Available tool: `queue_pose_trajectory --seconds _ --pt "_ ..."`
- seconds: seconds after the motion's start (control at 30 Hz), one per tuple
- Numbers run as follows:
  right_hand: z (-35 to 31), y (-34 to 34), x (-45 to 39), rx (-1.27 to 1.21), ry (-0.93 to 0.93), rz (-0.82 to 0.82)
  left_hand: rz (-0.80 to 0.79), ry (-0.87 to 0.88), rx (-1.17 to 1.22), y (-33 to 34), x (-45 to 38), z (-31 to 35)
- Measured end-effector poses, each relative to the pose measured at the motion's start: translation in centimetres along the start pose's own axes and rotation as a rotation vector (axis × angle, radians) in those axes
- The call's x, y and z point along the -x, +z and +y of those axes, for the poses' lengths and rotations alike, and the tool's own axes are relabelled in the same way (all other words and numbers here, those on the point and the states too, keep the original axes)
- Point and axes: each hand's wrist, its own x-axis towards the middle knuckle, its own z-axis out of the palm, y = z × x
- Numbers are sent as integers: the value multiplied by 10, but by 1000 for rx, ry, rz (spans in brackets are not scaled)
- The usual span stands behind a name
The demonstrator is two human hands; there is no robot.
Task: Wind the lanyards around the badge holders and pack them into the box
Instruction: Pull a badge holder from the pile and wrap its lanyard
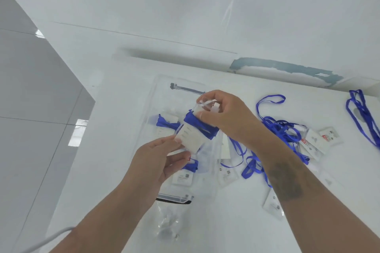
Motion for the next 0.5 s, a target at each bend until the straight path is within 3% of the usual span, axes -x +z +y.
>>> queue_pose_trajectory --seconds 0.27,0.5 --pt "-6 48 -42 268 33 -130 142 -233 285 -15 -16 9" --pt "28 93 -83 314 185 -283 344 -332 349 1 -50 6"
